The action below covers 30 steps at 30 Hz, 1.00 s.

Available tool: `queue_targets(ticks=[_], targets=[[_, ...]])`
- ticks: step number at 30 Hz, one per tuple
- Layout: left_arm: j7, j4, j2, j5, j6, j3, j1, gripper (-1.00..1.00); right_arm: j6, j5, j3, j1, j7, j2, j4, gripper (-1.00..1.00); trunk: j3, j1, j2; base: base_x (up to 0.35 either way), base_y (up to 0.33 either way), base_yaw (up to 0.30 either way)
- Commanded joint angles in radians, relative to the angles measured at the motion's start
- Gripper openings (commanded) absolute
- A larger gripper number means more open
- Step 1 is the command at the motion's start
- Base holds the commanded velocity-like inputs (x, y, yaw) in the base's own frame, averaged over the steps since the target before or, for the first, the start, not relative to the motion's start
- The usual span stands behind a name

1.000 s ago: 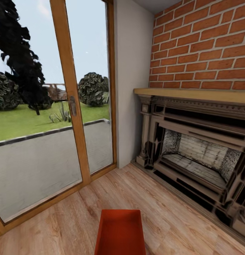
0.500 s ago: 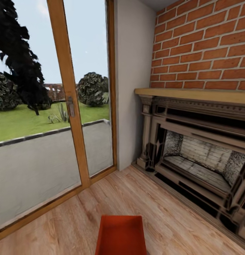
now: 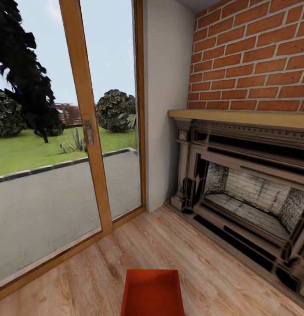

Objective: Move the two storage containers from the living room to the garage. In the garage, place one container on the floor and stack the other container on top of it (either order is fine).

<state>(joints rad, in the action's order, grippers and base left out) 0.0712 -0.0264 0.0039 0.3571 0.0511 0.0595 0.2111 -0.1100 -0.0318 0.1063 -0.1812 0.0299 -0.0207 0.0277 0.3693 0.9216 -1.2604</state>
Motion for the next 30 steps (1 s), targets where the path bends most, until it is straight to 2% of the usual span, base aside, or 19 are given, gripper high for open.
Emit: queue_targets(ticks=[1, 30], targets=[[0.002, 0.000, 0.000, 0.006, 0.003, 0.006, 0.001, 1.00, -0.006, -0.004, 0.007, -0.001, 0.003, 0.000, 0.003, 1.00, 0.001, 0.000, -0.001, 0.002, 0.002, 0.000], [0.003, 0.000, -0.001, 0.006, 0.003, 0.006, 0.001, 1.00, -0.005, -0.002, 0.008, -0.001, 0.007, 0.003, 0.003, 1.00, 0.001, 0.000, -0.001, 0.000, 0.000, 0.000]])
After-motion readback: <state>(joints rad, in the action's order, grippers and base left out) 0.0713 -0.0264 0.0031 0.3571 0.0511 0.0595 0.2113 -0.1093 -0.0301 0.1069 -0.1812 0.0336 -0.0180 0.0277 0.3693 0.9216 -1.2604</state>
